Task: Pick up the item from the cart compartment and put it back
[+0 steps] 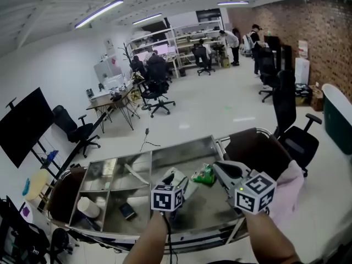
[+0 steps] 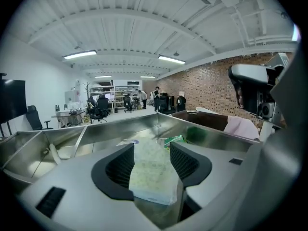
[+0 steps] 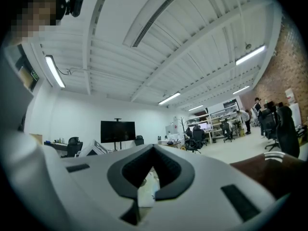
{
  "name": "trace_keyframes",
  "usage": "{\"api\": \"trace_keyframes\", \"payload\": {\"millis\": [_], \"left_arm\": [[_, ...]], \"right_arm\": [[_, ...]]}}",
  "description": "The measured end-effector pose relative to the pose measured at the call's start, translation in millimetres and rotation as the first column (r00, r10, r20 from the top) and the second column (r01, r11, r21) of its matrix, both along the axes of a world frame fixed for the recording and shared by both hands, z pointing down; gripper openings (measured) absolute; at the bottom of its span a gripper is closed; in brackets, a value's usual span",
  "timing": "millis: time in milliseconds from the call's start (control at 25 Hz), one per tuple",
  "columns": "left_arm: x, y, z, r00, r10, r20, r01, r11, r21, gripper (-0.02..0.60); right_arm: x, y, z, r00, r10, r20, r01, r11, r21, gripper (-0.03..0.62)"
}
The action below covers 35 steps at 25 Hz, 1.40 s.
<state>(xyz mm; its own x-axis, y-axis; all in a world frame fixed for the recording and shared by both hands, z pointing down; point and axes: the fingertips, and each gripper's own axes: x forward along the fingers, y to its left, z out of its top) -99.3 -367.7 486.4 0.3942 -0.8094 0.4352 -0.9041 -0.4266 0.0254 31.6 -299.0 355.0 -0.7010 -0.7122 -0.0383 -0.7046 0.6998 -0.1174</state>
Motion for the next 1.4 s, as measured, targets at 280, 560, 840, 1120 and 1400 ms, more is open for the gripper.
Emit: {"api": "trace_keyframes", "payload": {"millis": [280, 560, 840, 1120, 1400], "left_arm": [[14, -4, -4, 1.000, 0.016, 0.011, -0.015, 1.000, -0.023, 0.229], [14, -15, 25, 0.999, -0.033, 0.005, 0.033, 0.989, -0.144, 0.229], [13, -24, 43, 0.999, -0.037, 0.026, 0.041, 0.981, -0.189, 0.229], [15, -28, 70, 0.999, -0.002, 0.050, 0.014, 0.968, -0.250, 0.115], [20, -27, 68, 0.998, 0.040, 0.056, -0.025, 0.970, -0.242, 0.030]], "right_arm": [[5, 4, -8, 1.000, -0.008, 0.007, 0.008, 1.000, 0.022, 0.015], [8, 8, -11, 1.000, -0.012, 0.008, 0.012, 0.999, 0.031, 0.015], [13, 6, -12, 1.000, -0.007, 0.004, 0.007, 1.000, 0.030, 0.015], [10, 5, -8, 1.000, -0.005, 0.000, 0.005, 1.000, 0.021, 0.015], [10, 3, -3, 1.000, 0.003, 0.002, -0.003, 1.000, 0.007, 0.015]]}}
